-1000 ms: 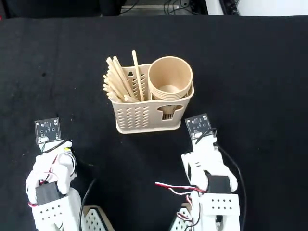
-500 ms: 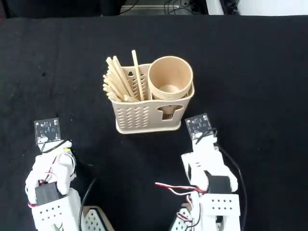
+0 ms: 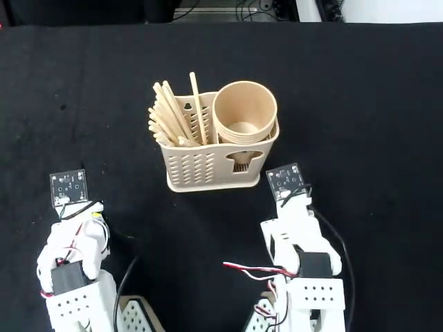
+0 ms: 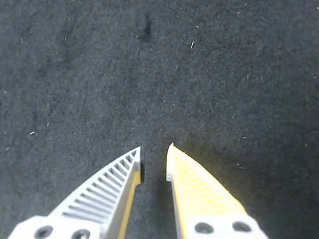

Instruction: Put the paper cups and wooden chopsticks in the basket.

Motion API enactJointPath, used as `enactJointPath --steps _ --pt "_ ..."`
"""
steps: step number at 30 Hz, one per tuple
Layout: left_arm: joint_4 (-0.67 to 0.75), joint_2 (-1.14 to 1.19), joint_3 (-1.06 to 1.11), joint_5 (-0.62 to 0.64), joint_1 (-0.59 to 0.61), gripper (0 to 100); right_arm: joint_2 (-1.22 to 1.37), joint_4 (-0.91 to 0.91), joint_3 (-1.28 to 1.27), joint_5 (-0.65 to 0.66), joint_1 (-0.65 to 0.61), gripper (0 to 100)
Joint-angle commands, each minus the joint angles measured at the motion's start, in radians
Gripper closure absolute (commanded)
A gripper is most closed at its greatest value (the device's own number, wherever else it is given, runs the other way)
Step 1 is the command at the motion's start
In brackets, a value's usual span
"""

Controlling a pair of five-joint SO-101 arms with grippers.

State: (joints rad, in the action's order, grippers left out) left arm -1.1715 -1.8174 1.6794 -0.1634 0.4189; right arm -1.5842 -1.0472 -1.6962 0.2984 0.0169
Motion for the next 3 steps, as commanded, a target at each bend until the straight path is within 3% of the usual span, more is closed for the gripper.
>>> enactJointPath --steps 1,3 --pt "-0.006 -0.003 0.019 -0.006 0.012 91 -0.013 -0.005 0.004 0.003 -0.005 98.5" --pt "-0.006 -0.003 0.019 -0.006 0.012 91 -0.013 -0.005 0.004 0.003 -0.005 98.5"
